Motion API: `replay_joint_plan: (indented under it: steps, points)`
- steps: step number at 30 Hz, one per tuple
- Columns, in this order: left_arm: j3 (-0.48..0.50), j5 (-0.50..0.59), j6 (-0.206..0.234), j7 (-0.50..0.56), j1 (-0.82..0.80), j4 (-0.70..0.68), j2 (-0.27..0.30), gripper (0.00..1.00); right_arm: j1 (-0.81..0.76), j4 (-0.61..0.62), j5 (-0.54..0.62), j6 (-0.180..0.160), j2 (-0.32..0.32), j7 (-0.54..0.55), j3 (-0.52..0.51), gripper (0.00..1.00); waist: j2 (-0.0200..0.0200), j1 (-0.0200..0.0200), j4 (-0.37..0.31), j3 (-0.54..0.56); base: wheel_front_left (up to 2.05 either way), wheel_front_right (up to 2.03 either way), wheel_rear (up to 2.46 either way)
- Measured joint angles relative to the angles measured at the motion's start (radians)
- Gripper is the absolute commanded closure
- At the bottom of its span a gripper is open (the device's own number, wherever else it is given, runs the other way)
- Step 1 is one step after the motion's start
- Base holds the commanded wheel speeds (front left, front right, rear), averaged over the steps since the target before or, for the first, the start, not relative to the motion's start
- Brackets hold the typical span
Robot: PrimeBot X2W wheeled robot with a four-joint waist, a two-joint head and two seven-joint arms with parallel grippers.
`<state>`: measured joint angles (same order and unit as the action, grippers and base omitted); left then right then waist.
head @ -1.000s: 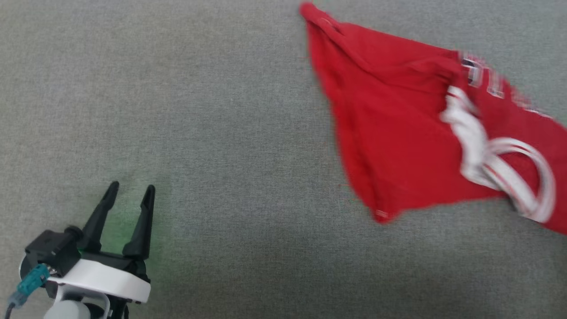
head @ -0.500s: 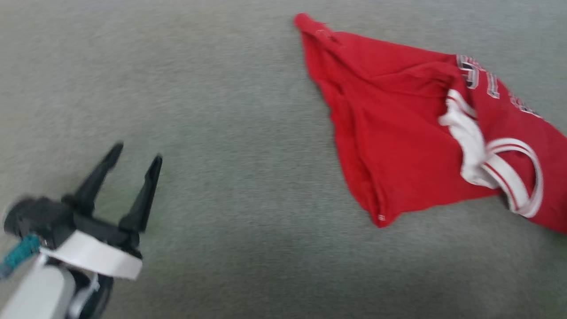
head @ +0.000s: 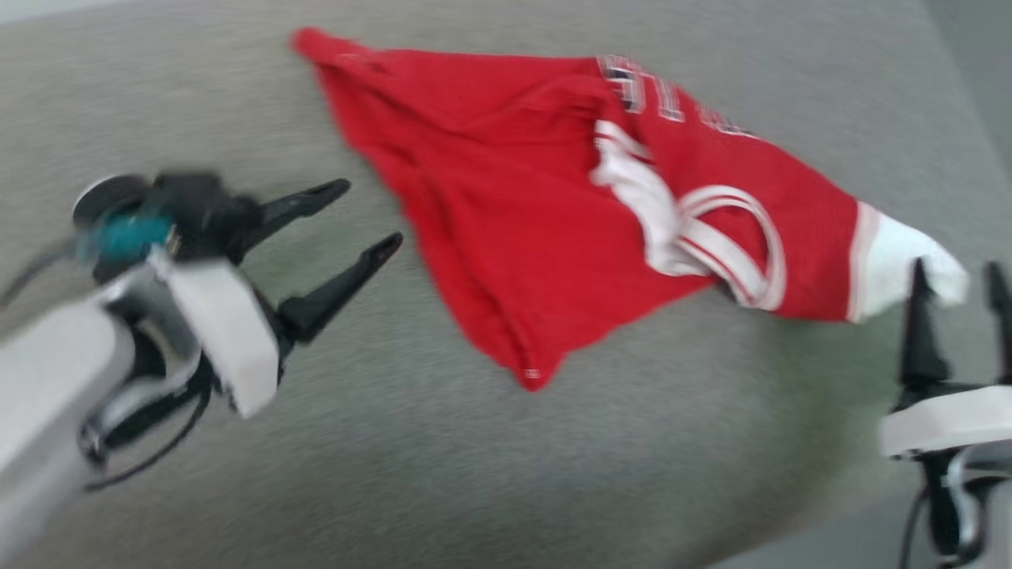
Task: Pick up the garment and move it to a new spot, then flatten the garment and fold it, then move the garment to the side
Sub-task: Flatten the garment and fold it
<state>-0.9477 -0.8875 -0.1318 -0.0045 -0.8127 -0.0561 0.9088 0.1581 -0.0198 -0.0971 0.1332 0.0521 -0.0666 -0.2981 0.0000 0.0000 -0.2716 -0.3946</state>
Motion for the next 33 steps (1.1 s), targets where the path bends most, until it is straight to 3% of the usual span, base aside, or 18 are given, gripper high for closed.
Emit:
replay_joint_plan:
  steps: [5,12,18,19,33]
  points:
    - [-0.129,-0.216,0.0,0.248,-0.204,0.056,0.0,0.0,-0.01,-0.087,-0.073,0.0,0.001,-0.11,0.109,0.0,0.0,0.0,-0.104,-0.041,0.0,0.0,0.0]
    - [-0.192,-0.418,0.0,0.451,-0.34,0.145,-0.038,0.0,-0.002,-0.189,-0.142,0.0,0.0,-0.18,0.217,0.0,0.0,-0.0001,-0.227,-0.107,0.0,0.0,0.0]
    - [-0.196,-0.474,0.0,0.511,-0.418,0.219,-0.101,0.0,0.011,-0.234,-0.171,0.0,-0.001,-0.193,0.264,0.0,0.0,0.0,-0.3,-0.15,0.0,0.0,0.0]
    - [-0.205,-0.477,0.0,0.525,-0.438,0.239,-0.132,0.0,0.01,-0.224,-0.177,0.0,-0.001,-0.194,0.26,0.0,0.0,0.0,-0.309,-0.162,0.0,0.0,0.0]
    - [-0.271,-0.457,0.0,0.536,-0.502,0.346,-0.249,0.0,-0.046,-0.147,-0.23,0.0,-0.001,-0.195,0.262,0.0,0.0,0.0,-0.311,-0.196,0.0,0.0,0.0]
